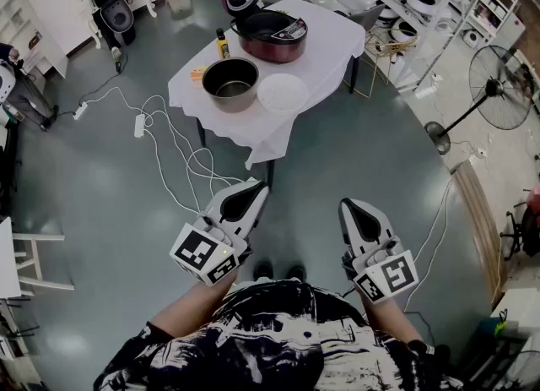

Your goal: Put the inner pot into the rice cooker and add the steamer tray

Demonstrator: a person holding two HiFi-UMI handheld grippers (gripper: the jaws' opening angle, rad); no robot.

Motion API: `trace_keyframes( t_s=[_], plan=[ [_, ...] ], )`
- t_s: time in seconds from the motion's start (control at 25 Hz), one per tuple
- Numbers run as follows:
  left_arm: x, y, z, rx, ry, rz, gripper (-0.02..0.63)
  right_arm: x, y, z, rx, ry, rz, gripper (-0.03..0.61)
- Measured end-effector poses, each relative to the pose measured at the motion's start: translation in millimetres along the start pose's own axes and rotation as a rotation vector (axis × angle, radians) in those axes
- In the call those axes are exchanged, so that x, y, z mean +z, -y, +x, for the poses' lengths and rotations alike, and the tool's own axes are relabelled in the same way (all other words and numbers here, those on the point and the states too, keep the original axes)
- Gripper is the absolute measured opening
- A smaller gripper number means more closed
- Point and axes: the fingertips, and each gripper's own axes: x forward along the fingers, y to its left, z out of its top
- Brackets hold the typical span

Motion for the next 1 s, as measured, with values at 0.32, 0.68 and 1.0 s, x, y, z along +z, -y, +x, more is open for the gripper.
trace_keyframes(
  t_s=[0.32, 0.68, 1.0],
  plan=[
    [1, 2, -2, -0.009, -0.004, 0.0, 0.005, 2, -5, -1, 0.01, -0.003, -0.001, -0.014],
    [0, 3, -3, -0.013, 0.001, -0.004, 0.005, 12, -4, 0, 0.054, 0.11, 0.064, 0.47],
    [-4, 11, 8, -0.024, -0.005, -0.012, 0.005, 16, 0, -8, 0.061, 0.133, 0.022, 0.54]
  ],
)
